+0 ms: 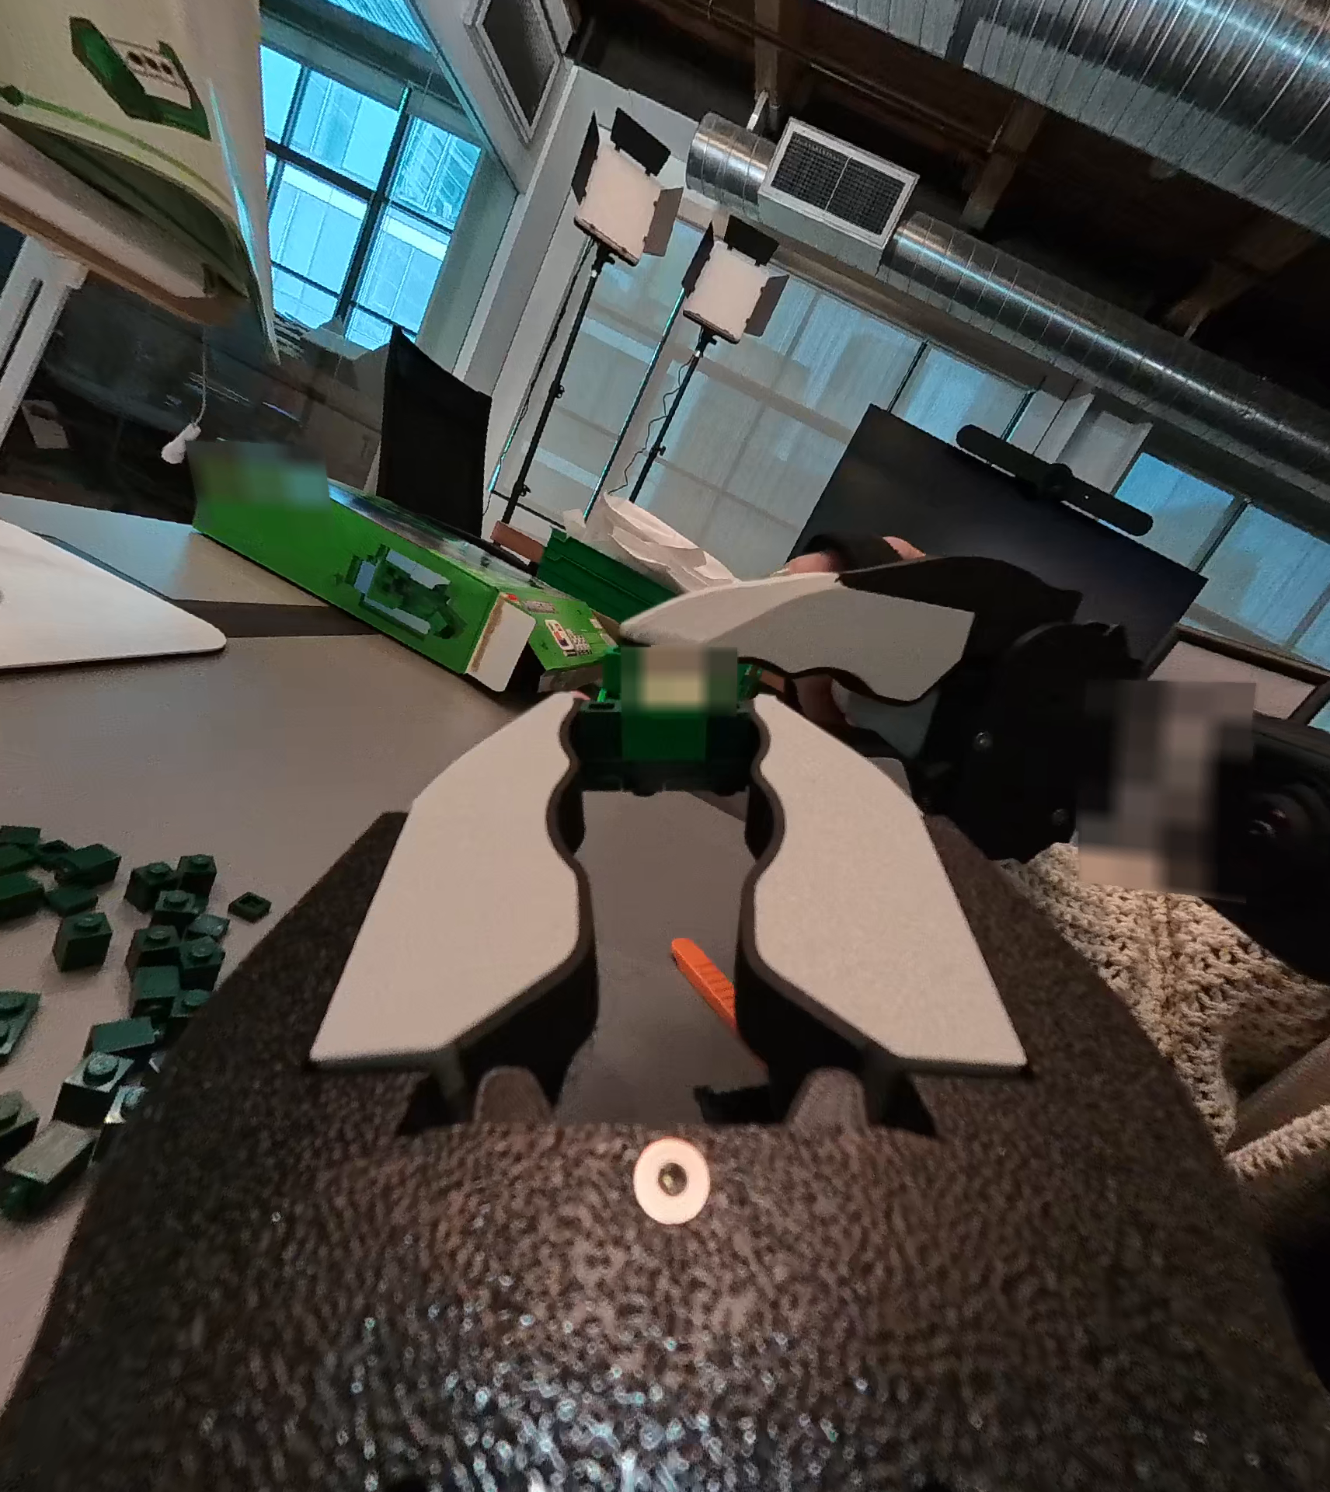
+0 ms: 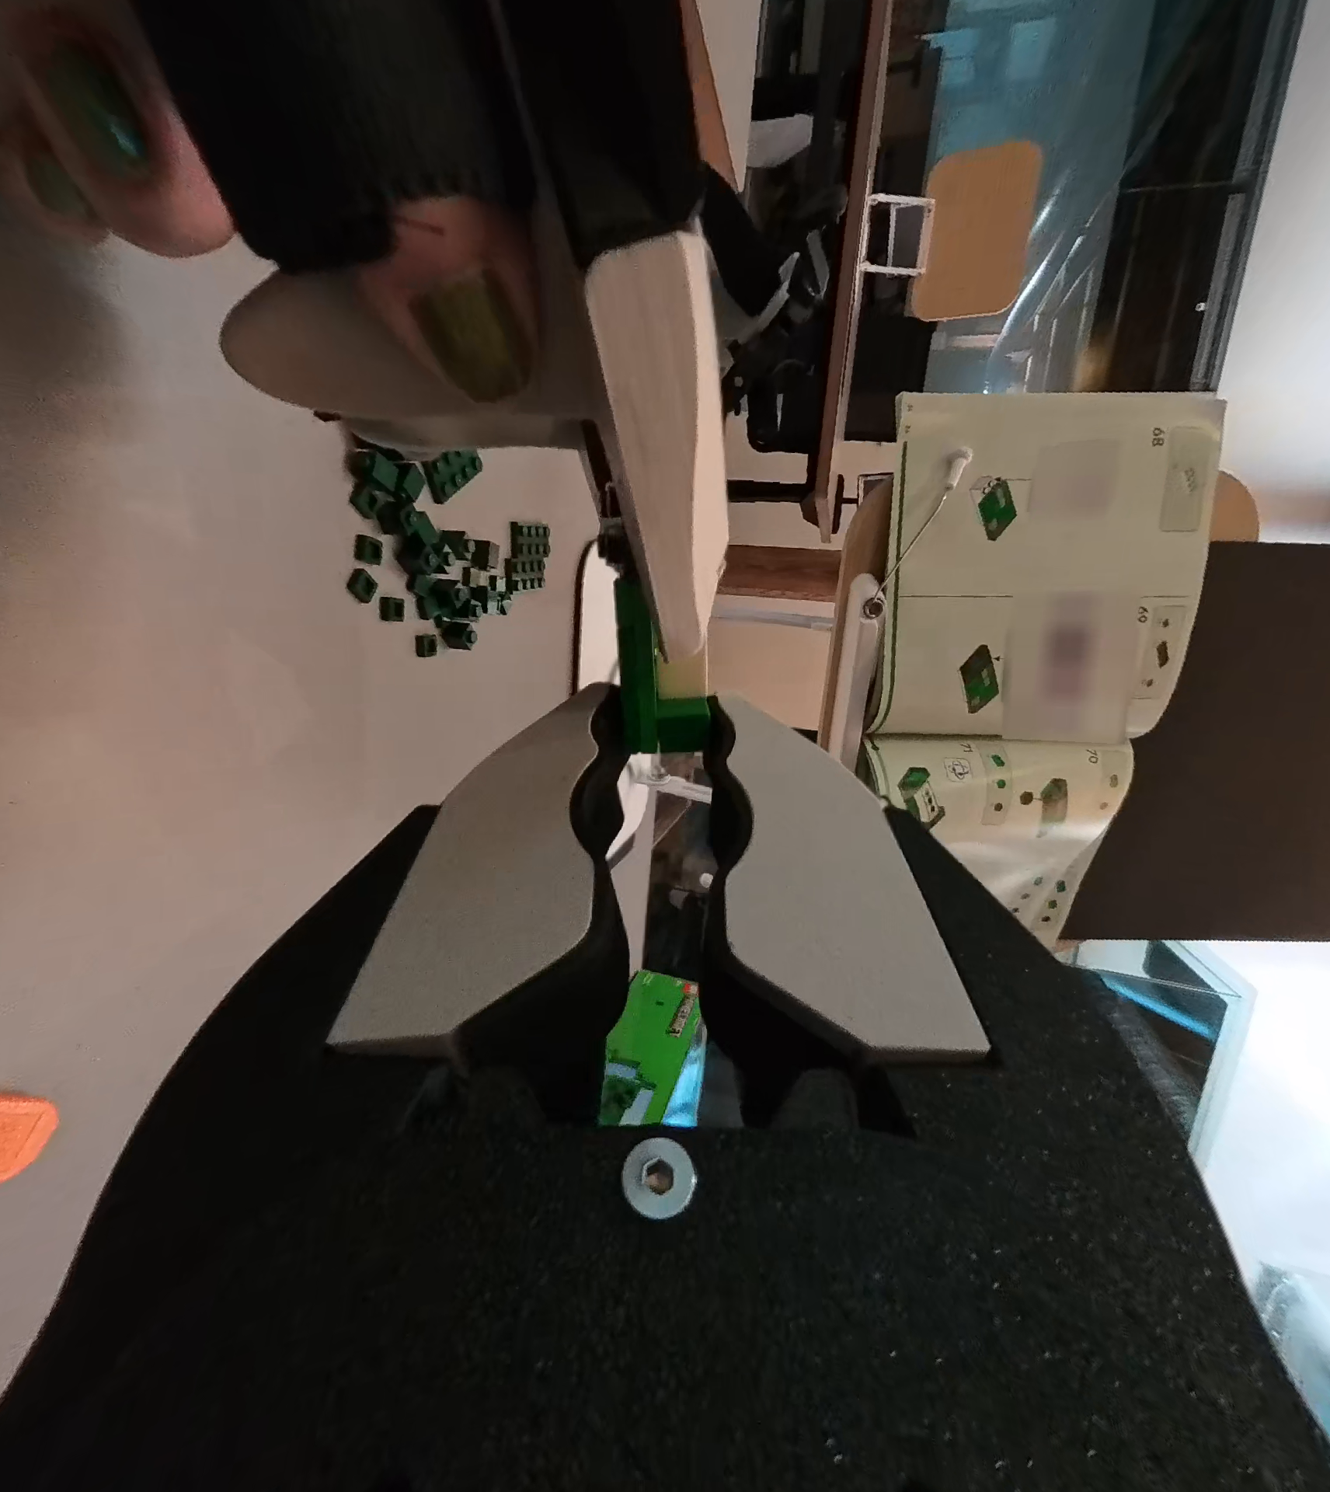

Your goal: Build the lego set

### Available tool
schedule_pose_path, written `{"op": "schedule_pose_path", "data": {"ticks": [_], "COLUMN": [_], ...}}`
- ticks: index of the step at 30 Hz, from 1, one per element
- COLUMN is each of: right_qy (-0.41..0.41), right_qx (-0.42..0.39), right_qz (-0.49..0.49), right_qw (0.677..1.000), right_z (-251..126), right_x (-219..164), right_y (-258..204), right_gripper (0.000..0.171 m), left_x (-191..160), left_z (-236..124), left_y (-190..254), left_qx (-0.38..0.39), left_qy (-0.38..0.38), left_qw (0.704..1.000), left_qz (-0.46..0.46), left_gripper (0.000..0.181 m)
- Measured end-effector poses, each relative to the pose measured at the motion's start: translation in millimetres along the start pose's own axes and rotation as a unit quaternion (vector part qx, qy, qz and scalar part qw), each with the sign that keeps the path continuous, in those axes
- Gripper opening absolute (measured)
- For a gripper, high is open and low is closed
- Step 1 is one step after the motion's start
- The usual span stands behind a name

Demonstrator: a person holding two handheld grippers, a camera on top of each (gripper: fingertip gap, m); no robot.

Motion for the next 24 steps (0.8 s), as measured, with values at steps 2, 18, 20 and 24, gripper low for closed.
{"op": "schedule_pose_path", "data": {"ticks": [2,18,20,24], "right_qy": [0.002,0.061,0.055,0.053], "right_qx": [-0.003,-0.024,-0.022,-0.033], "right_qz": [-0.005,0.048,0.043,0.018], "right_qw": [1.0,0.997,0.997,0.998], "right_z": [0.1,-2.6,0.1,0.4], "right_x": [0.0,-2.5,-0.9,-0.3], "right_y": [0.0,1.9,-0.3,-2.1], "right_gripper": [0.017,0.036,0.033,0.018], "left_x": [0.0,2.5,1.8,1.7], "left_z": [0.0,-0.8,-0.2,-0.1], "left_y": [0.1,2.5,3.4,3.5], "left_qx": [0.0,-0.002,-0.004,-0.008], "left_qy": [0.0,0.011,0.008,0.007], "left_qw": [1.0,0.999,0.999,0.999], "left_qz": [0.001,0.032,0.036,0.033], "left_gripper": [0.036,0.036,0.036,0.036]}}
Point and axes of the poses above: each gripper's, where its closed fingertips meet, z out along the fingers, x out of its top, y = z × x across the jaws, the point moved 7 cm from there along -z, back along the fingers, and after that the axes turned 11 degrees about y, right-handed, at the moved point
